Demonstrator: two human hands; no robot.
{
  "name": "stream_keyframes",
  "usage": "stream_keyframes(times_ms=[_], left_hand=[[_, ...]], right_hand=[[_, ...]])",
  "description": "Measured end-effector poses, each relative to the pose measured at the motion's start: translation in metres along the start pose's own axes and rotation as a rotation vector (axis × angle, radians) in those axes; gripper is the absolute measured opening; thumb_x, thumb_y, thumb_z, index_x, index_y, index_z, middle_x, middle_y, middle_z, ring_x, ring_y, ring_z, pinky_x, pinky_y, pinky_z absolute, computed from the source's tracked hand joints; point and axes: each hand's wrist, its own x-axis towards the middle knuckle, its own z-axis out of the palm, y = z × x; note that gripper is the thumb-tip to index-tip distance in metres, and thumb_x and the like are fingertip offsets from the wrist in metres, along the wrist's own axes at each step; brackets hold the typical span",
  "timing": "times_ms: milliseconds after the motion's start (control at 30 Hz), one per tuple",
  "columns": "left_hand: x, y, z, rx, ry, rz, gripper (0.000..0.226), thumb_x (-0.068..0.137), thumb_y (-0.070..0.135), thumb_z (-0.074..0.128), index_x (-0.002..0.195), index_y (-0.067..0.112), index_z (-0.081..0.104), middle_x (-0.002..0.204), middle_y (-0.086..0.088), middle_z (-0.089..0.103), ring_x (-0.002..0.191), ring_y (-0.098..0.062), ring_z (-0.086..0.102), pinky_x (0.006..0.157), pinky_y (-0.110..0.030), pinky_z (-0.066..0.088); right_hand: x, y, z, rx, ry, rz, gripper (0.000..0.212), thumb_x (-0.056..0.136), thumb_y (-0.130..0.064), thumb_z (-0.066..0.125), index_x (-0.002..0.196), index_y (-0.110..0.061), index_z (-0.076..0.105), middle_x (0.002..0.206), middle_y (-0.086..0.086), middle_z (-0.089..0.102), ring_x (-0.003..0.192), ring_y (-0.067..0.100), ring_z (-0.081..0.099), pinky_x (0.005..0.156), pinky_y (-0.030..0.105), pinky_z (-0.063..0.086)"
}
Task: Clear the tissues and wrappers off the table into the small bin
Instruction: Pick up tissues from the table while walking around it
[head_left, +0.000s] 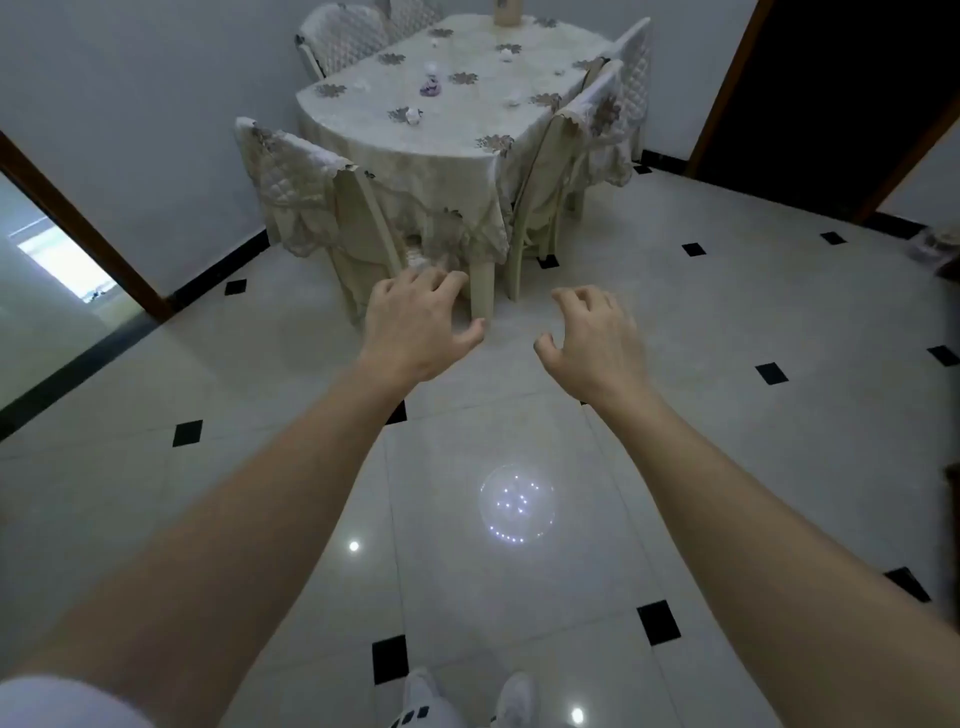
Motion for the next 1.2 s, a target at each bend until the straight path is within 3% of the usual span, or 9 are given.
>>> stream_keyframes(times_ms=[533, 867, 1200], left_hand=[[0.068, -0.011, 0.033, 0.005, 0.019, -0.032, 0.059, 0.084, 0.061, 0.044, 0.129, 0.024, 0.050, 0.127, -0.002, 0.060, 0.119, -0.026, 0.051, 0.097, -0.045, 0.040], [0.205, -0.079, 0.075, -0.044, 0.026, -0.035, 0.060, 0.082, 0.061, 0.042, 0.129, 0.026, 0.053, 0.125, 0.002, 0.062, 0.115, -0.024, 0.055, 0.094, -0.044, 0.042], [0.339, -0.137, 0.112, -0.069, 0.014, -0.002, 0.057, 0.081, 0.061, 0.045, 0.126, 0.027, 0.055, 0.123, 0.002, 0.063, 0.114, -0.023, 0.055, 0.095, -0.043, 0.043]], right_hand=[[0.080, 0.018, 0.021, -0.015, 0.034, -0.066, 0.055, 0.085, -0.040, 0.052, 0.135, -0.017, 0.049, 0.127, 0.008, 0.056, 0.121, 0.026, 0.048, 0.097, 0.043, 0.041], [0.224, 0.009, 0.061, -0.031, 0.050, -0.046, 0.044, 0.083, -0.035, 0.057, 0.122, -0.016, 0.056, 0.115, 0.006, 0.060, 0.112, 0.025, 0.051, 0.088, 0.039, 0.043], [0.361, 0.010, 0.101, -0.042, 0.029, 0.006, 0.050, 0.083, -0.035, 0.057, 0.129, -0.017, 0.055, 0.121, 0.007, 0.059, 0.117, 0.027, 0.051, 0.090, 0.041, 0.043]])
